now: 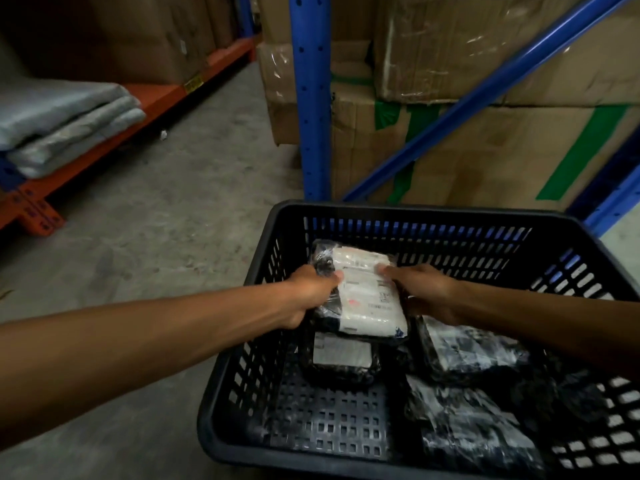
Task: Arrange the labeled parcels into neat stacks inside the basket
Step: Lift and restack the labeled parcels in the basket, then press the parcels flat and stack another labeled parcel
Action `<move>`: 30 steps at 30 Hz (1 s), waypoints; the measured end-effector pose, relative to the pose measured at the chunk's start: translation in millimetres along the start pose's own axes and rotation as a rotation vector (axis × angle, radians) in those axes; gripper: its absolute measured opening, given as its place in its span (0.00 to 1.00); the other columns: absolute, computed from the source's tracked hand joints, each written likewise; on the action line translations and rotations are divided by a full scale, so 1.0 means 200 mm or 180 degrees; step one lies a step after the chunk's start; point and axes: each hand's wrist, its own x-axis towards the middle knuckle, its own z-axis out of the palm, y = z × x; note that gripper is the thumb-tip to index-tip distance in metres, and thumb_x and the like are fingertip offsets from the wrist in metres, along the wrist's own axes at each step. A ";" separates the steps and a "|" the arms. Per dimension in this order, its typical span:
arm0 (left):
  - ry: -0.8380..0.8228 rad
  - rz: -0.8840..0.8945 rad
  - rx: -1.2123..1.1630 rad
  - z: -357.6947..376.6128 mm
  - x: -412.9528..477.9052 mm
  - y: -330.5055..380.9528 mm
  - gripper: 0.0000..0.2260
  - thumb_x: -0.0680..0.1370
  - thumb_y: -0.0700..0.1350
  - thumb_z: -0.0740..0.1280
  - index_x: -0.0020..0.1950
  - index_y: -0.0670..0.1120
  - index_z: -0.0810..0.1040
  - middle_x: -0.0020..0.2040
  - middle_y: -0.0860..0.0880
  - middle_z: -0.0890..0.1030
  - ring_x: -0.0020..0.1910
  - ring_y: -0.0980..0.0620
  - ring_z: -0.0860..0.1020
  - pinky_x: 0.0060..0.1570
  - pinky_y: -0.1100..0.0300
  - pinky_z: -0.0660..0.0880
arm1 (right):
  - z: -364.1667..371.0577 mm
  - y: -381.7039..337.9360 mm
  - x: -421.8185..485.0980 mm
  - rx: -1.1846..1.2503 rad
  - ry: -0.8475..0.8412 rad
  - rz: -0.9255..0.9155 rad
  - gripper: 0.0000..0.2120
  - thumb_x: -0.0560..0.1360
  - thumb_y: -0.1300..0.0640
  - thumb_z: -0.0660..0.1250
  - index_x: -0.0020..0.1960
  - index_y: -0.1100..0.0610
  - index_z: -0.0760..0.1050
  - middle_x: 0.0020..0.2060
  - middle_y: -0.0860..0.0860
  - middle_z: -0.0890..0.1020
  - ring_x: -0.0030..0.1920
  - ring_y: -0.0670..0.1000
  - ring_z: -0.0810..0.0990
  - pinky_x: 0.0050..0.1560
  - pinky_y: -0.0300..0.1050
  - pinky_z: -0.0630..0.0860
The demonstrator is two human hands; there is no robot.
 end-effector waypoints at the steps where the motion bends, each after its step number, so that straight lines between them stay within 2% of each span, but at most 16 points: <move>1: 0.0079 -0.0066 0.0011 0.00 0.03 0.00 0.19 0.81 0.48 0.65 0.69 0.40 0.74 0.63 0.42 0.81 0.61 0.44 0.81 0.61 0.54 0.77 | 0.04 0.01 0.02 -0.0096 0.0030 0.0063 0.19 0.74 0.47 0.73 0.54 0.62 0.81 0.45 0.56 0.88 0.42 0.55 0.88 0.38 0.50 0.85; 3: 0.0088 -0.0196 0.0290 0.01 0.09 -0.02 0.16 0.81 0.41 0.64 0.68 0.40 0.75 0.64 0.41 0.80 0.60 0.43 0.81 0.53 0.55 0.79 | 0.12 0.08 0.07 -0.0267 0.0137 0.0209 0.17 0.71 0.51 0.77 0.50 0.64 0.82 0.46 0.58 0.88 0.41 0.57 0.87 0.41 0.53 0.85; 4: 0.0067 -0.0255 0.0559 0.02 0.12 -0.04 0.17 0.80 0.38 0.64 0.69 0.41 0.74 0.65 0.40 0.79 0.61 0.43 0.80 0.54 0.55 0.79 | 0.15 0.12 0.09 -0.0373 0.0224 0.0229 0.14 0.71 0.52 0.78 0.47 0.63 0.82 0.47 0.59 0.87 0.41 0.56 0.87 0.42 0.52 0.85; 6: -0.0054 -0.0507 0.1013 0.05 0.16 -0.09 0.22 0.78 0.35 0.63 0.73 0.41 0.70 0.68 0.40 0.76 0.65 0.42 0.77 0.61 0.53 0.77 | 0.21 0.19 0.12 -0.0857 0.0459 0.0139 0.11 0.71 0.51 0.77 0.46 0.58 0.81 0.47 0.56 0.87 0.37 0.51 0.83 0.35 0.41 0.80; 8: -0.0145 -0.0660 0.1355 0.07 0.18 -0.11 0.27 0.78 0.37 0.63 0.77 0.39 0.63 0.72 0.38 0.71 0.70 0.40 0.73 0.67 0.48 0.74 | 0.25 0.21 0.14 -0.1095 0.0585 0.0036 0.14 0.73 0.50 0.75 0.54 0.56 0.81 0.45 0.51 0.84 0.35 0.46 0.80 0.27 0.33 0.74; 10: 0.0013 -0.0596 0.1760 0.09 0.18 -0.09 0.29 0.77 0.39 0.64 0.77 0.34 0.61 0.73 0.35 0.69 0.72 0.37 0.71 0.69 0.47 0.70 | 0.26 0.19 0.15 -0.1144 0.0499 0.0122 0.16 0.73 0.53 0.73 0.58 0.59 0.80 0.49 0.53 0.84 0.41 0.51 0.82 0.35 0.35 0.78; 12: 0.0236 -0.0517 0.2032 0.11 0.17 -0.09 0.31 0.78 0.41 0.65 0.78 0.34 0.57 0.76 0.35 0.63 0.75 0.37 0.65 0.72 0.47 0.66 | 0.23 0.13 0.13 -0.1314 0.0365 0.0252 0.15 0.73 0.56 0.74 0.56 0.62 0.80 0.52 0.58 0.84 0.49 0.56 0.83 0.45 0.44 0.80; 15: 0.0453 0.0263 0.2236 0.23 0.11 -0.10 0.37 0.79 0.45 0.65 0.81 0.42 0.47 0.82 0.42 0.45 0.81 0.42 0.48 0.78 0.50 0.55 | 0.11 0.02 0.02 -0.2206 0.0337 -0.0192 0.14 0.73 0.56 0.71 0.56 0.61 0.81 0.50 0.58 0.84 0.48 0.56 0.81 0.42 0.43 0.75; 18: 0.0059 0.1608 0.2032 0.42 0.02 -0.12 0.35 0.78 0.45 0.64 0.82 0.47 0.51 0.83 0.49 0.47 0.82 0.50 0.48 0.79 0.57 0.52 | -0.12 0.00 -0.13 -0.3551 0.0674 -0.1002 0.23 0.73 0.53 0.68 0.67 0.59 0.74 0.55 0.59 0.84 0.55 0.59 0.82 0.48 0.45 0.80; 20: -0.0417 0.2061 0.2308 0.55 -0.02 -0.13 0.38 0.77 0.47 0.65 0.82 0.47 0.48 0.83 0.50 0.46 0.82 0.50 0.45 0.78 0.57 0.50 | -0.30 0.07 -0.21 -0.4034 0.0721 -0.1213 0.32 0.72 0.50 0.67 0.73 0.58 0.67 0.61 0.59 0.81 0.60 0.59 0.80 0.54 0.51 0.81; 22: -0.0842 0.2155 0.2848 0.65 -0.02 -0.14 0.43 0.76 0.48 0.66 0.82 0.43 0.42 0.82 0.47 0.40 0.81 0.48 0.38 0.78 0.55 0.47 | -0.46 0.16 -0.26 -0.4529 0.0351 -0.0993 0.42 0.72 0.46 0.68 0.78 0.60 0.56 0.74 0.60 0.68 0.73 0.58 0.69 0.68 0.51 0.73; 24: -0.1068 0.1989 0.3449 0.74 0.00 -0.15 0.48 0.75 0.52 0.68 0.80 0.40 0.36 0.80 0.44 0.33 0.79 0.45 0.32 0.79 0.53 0.43 | -0.57 0.30 -0.29 -0.5145 -0.0087 -0.0672 0.47 0.74 0.45 0.66 0.80 0.63 0.42 0.80 0.60 0.50 0.80 0.58 0.51 0.78 0.49 0.56; 25: -0.1099 0.1897 0.3674 0.77 0.01 -0.16 0.50 0.75 0.53 0.68 0.80 0.40 0.34 0.80 0.43 0.31 0.79 0.44 0.31 0.79 0.52 0.41 | -0.59 0.37 -0.29 -0.5488 -0.0141 -0.0663 0.46 0.76 0.47 0.63 0.79 0.64 0.38 0.80 0.62 0.45 0.80 0.60 0.45 0.79 0.49 0.45; 27: -0.0989 0.1814 0.3921 0.84 0.02 -0.18 0.50 0.76 0.53 0.68 0.79 0.39 0.32 0.78 0.41 0.29 0.78 0.42 0.29 0.79 0.50 0.39 | -0.59 0.49 -0.30 -0.5820 0.0017 -0.0927 0.37 0.79 0.53 0.52 0.77 0.68 0.35 0.79 0.66 0.43 0.79 0.65 0.40 0.74 0.53 0.28; 28: -0.0883 0.1828 0.3971 0.86 0.02 -0.19 0.49 0.77 0.51 0.67 0.78 0.38 0.31 0.78 0.41 0.29 0.78 0.42 0.30 0.79 0.49 0.39 | -0.58 0.52 -0.30 -0.5884 0.0135 -0.0978 0.35 0.80 0.55 0.49 0.77 0.70 0.36 0.78 0.68 0.43 0.78 0.67 0.40 0.73 0.56 0.26; 30: -0.0720 0.1945 0.4056 0.87 0.03 -0.20 0.48 0.77 0.50 0.67 0.78 0.37 0.33 0.78 0.40 0.30 0.79 0.40 0.32 0.79 0.48 0.41 | -0.52 0.53 -0.27 -0.6086 0.0236 -0.0827 0.33 0.81 0.55 0.50 0.77 0.71 0.39 0.78 0.70 0.46 0.78 0.71 0.44 0.75 0.65 0.35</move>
